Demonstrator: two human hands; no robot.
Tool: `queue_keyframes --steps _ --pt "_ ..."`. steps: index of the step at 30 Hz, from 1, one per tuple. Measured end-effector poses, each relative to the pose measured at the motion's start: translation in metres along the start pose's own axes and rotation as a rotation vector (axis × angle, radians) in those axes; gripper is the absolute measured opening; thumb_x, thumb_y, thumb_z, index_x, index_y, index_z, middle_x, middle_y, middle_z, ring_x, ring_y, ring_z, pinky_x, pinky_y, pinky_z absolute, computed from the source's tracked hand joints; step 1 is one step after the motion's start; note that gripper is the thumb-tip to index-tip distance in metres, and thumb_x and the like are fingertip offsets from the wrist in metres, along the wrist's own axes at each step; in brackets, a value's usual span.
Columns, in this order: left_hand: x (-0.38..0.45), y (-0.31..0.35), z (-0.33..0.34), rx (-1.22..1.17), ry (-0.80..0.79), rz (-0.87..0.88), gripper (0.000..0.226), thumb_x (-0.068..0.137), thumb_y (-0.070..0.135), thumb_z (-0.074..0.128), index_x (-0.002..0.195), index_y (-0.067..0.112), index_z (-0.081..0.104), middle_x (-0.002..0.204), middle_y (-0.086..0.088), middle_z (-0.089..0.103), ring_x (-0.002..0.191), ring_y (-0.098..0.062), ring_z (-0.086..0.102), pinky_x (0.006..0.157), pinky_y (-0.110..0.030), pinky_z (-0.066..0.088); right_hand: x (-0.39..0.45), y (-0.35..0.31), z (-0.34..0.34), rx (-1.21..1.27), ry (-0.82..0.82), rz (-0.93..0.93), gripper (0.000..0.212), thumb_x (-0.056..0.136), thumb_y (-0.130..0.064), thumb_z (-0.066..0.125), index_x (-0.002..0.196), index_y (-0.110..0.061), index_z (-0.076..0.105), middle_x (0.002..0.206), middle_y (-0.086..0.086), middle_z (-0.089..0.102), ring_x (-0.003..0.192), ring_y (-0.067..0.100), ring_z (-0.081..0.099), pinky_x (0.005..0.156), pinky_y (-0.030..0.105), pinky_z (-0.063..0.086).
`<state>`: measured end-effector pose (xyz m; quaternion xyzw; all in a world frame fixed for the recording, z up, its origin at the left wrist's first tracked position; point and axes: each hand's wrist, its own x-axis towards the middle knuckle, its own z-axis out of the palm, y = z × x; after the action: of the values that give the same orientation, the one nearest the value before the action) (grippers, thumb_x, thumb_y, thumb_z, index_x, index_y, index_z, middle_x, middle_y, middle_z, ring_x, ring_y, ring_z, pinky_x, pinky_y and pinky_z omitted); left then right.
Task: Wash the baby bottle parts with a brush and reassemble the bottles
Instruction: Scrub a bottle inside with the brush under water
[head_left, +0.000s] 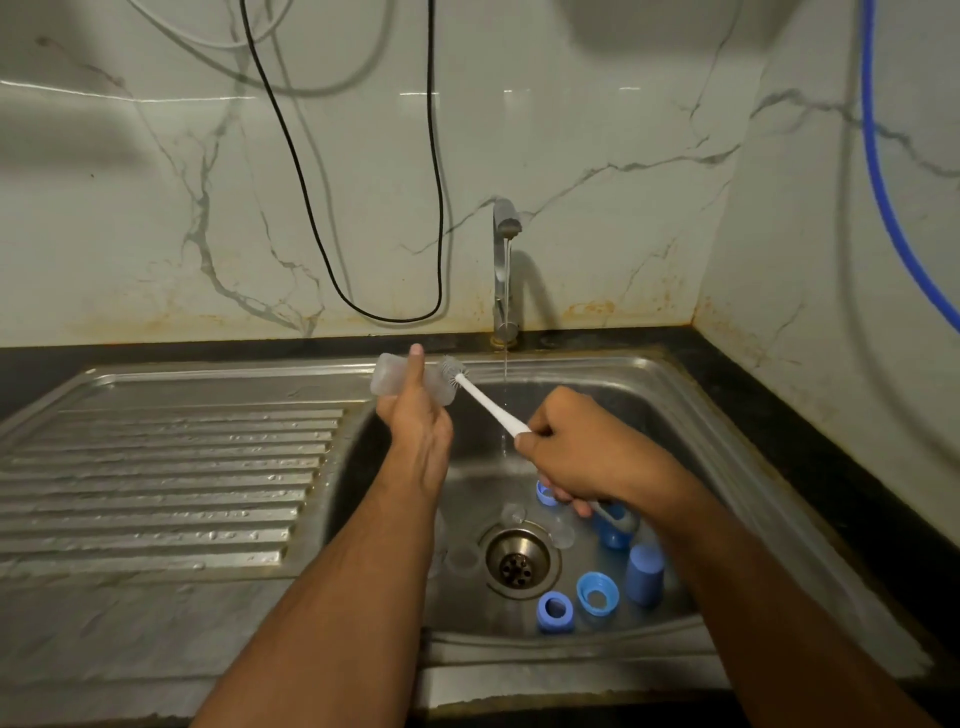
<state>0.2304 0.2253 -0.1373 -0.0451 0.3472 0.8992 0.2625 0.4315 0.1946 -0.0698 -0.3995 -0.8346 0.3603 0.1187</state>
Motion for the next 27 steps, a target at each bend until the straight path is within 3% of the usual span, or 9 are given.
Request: queue_keyframes --steps 3,5,7,11,16,22,27 --pt "0.008 0.005 -0.001 0.007 0.004 0.035 0.061 0.082 0.029 0.081 0.13 0.0 0.056 0.109 -0.009 0.066 0.102 -0.021 0.068 0.081 -0.03 0.061 -0.001 0.004 -0.007 0.048 -0.021 -0.012 0.02 0.104 -0.022 0.052 0.098 -0.008 0.064 0.065 0.01 0.061 0.041 0.011 0.051 0.04 0.023 0.044" --pt "0.008 0.001 0.003 0.054 0.012 -0.004 0.069 0.084 0.041 0.077 0.133 0.003 0.047 0.116 -0.01 0.064 0.104 -0.023 0.067 0.09 -0.038 0.059 0.004 0.009 -0.007 0.023 0.047 -0.026 0.02 0.104 -0.024 0.053 0.098 -0.009 0.065 0.07 0.014 0.066 0.042 0.014 0.051 0.041 0.024 0.045" --pt "0.008 -0.001 0.007 0.111 0.011 -0.072 0.077 0.084 0.054 0.07 0.136 0.008 0.037 0.119 -0.011 0.061 0.101 -0.022 0.065 0.09 -0.04 0.059 0.01 0.014 -0.005 -0.014 0.102 -0.055 0.019 0.104 -0.025 0.053 0.101 -0.012 0.067 0.078 0.013 0.07 0.044 0.011 0.053 0.043 0.023 0.045" --pt "0.008 -0.002 0.011 0.219 -0.107 -0.13 0.069 0.091 0.067 0.048 0.129 0.01 0.049 0.115 -0.009 0.067 0.1 -0.022 0.067 0.088 -0.036 0.058 0.021 0.02 -0.002 -0.087 0.175 -0.111 0.021 0.103 -0.026 0.056 0.104 -0.016 0.074 0.073 0.003 0.067 0.063 0.014 0.063 0.064 0.035 0.058" --pt "0.022 0.012 0.0 0.176 -0.097 -0.107 0.062 0.096 0.062 0.049 0.13 0.011 0.055 0.115 -0.011 0.068 0.098 -0.024 0.068 0.095 -0.049 0.056 0.015 0.026 -0.016 -0.024 0.041 -0.056 0.019 0.104 -0.025 0.054 0.112 -0.023 0.071 0.065 0.006 0.059 0.053 0.016 0.05 0.044 0.026 0.042" --pt "0.016 0.007 0.002 0.153 -0.105 -0.164 0.057 0.096 0.06 0.051 0.124 0.01 0.057 0.097 -0.006 0.066 0.087 -0.02 0.067 0.094 -0.045 0.057 0.026 0.027 -0.005 -0.084 0.166 -0.063 0.023 0.101 -0.023 0.058 0.116 -0.018 0.074 0.064 -0.005 0.059 0.053 0.008 0.052 0.053 0.023 0.042" --pt "0.012 0.003 0.007 0.208 -0.128 -0.146 0.054 0.097 0.06 0.05 0.124 0.013 0.055 0.102 -0.007 0.066 0.091 -0.021 0.067 0.091 -0.041 0.058 0.029 0.028 0.005 -0.134 0.242 -0.09 0.022 0.101 -0.028 0.057 0.103 -0.018 0.076 0.069 -0.002 0.063 0.059 0.012 0.058 0.061 0.033 0.054"
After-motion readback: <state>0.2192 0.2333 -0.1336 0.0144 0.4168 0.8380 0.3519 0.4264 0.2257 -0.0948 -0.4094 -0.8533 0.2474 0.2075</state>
